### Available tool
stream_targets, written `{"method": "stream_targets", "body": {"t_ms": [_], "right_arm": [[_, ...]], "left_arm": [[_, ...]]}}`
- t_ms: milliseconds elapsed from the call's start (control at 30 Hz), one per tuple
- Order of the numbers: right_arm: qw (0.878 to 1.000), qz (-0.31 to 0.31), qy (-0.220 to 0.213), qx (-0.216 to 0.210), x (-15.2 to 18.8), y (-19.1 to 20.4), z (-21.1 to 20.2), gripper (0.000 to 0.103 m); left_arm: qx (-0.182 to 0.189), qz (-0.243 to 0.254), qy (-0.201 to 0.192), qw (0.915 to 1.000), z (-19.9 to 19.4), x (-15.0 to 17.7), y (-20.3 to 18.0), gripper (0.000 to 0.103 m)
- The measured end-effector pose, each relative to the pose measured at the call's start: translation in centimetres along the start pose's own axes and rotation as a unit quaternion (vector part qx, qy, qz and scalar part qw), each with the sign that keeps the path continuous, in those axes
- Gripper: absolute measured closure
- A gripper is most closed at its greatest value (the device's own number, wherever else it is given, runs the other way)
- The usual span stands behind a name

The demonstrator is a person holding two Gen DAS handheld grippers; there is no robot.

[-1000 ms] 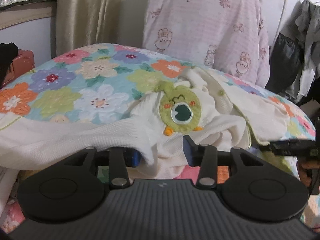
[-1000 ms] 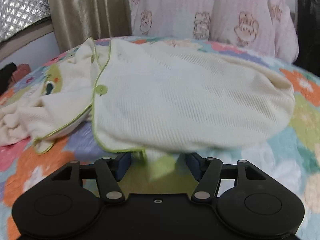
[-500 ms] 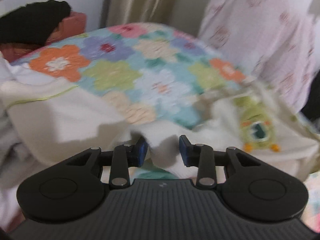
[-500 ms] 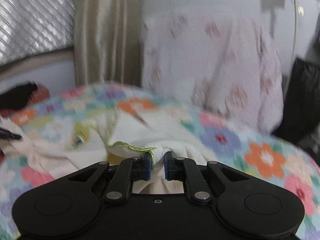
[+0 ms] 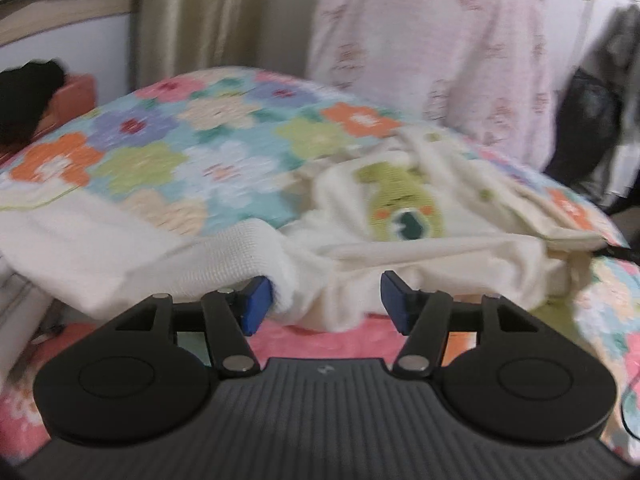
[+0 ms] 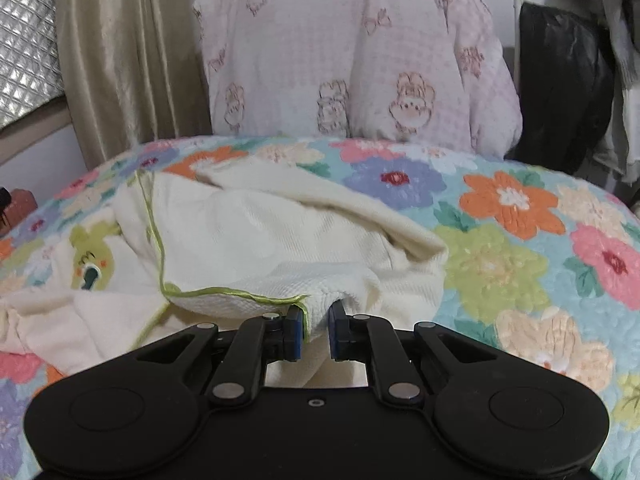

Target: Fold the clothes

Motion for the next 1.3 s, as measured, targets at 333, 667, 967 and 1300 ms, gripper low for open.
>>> {"method": "stream_targets", "body": {"t_ms": [333,667,967,1300], "right_arm": [[0.981,-0.135,0.014,0.142,-0.4,0.3,-1.6,0.090],[0.998,0.023,0.053,-0.030,5.4,0.7,-1.9,0.057],[0.992,0.097,0.050,-0.058,9.5,1.5,2.1,0.049],[0.994,0.034,-0.026,-0.105,1.3,2.8,-0.3,0.096]], "left_arm": [[0.123,-0.099,0.058,0.9857,1.1,0.3,0.1,0.039],[0.070,-0.082,0.163,0.9807,6.2,3.1,1.0,0.035],[0.051,-0.098,0.111,0.9876,8.7,2.3,2.5,0.086],[0.021,-0.092,-0.076,0.9926,0.8,-5.1,3.5,0.096]]}}
Point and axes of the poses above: each gripper's, at about its wrist camera, not at the fingertips, and z roughly the way its jaws point, y to its left, x to its underside, the point moved 5 cm from there along z, roughly the way its jaws point, and after that the axes turned 9 degrees about -z, right-handed, at the moved point
